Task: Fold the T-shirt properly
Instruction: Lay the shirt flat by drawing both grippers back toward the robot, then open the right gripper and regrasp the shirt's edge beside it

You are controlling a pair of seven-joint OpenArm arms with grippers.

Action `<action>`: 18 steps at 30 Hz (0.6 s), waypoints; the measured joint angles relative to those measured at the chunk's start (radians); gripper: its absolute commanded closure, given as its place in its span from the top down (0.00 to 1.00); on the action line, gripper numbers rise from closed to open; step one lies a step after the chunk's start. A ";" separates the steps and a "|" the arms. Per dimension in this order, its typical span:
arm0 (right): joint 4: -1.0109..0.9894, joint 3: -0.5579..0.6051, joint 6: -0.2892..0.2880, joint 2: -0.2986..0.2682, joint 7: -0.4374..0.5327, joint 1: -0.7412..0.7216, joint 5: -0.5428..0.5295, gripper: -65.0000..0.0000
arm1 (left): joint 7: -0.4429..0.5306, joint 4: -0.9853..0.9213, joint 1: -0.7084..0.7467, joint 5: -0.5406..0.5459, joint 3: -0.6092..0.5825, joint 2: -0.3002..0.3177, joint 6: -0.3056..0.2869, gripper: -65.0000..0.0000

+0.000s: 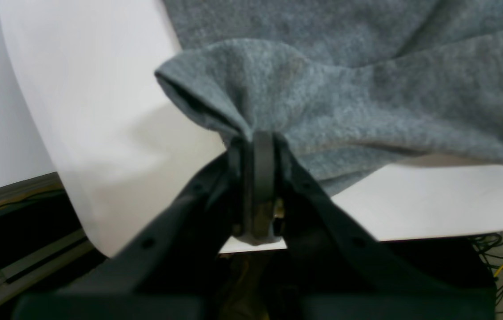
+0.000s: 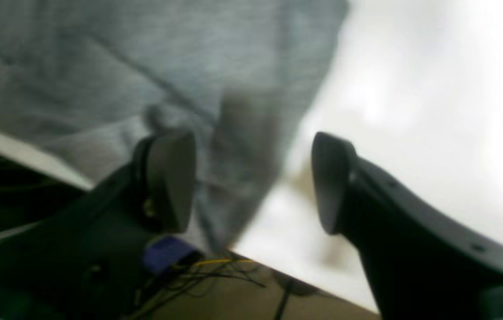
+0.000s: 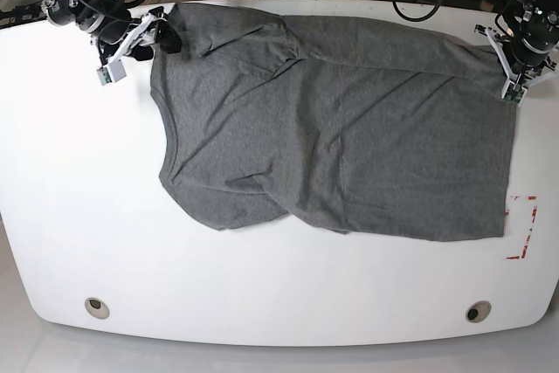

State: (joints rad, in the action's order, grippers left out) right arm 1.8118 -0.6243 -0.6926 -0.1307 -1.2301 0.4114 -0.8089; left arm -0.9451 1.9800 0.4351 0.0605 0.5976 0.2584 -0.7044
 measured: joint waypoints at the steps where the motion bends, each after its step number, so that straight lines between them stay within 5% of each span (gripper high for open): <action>1: 0.000 0.002 0.000 0.008 0.003 0.003 0.001 0.59 | 0.000 0.000 0.000 0.000 0.000 0.000 0.000 0.00; 18: -0.072 -0.047 -0.006 0.064 0.026 -0.058 0.115 0.58 | 0.000 0.000 -0.003 0.003 0.000 0.000 0.000 0.00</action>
State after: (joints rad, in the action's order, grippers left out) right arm 1.7401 -0.6712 -0.6991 -0.0669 -1.2045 0.3534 -0.6941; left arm -0.9451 1.9800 0.4324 0.0639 0.5980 0.2581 -0.7044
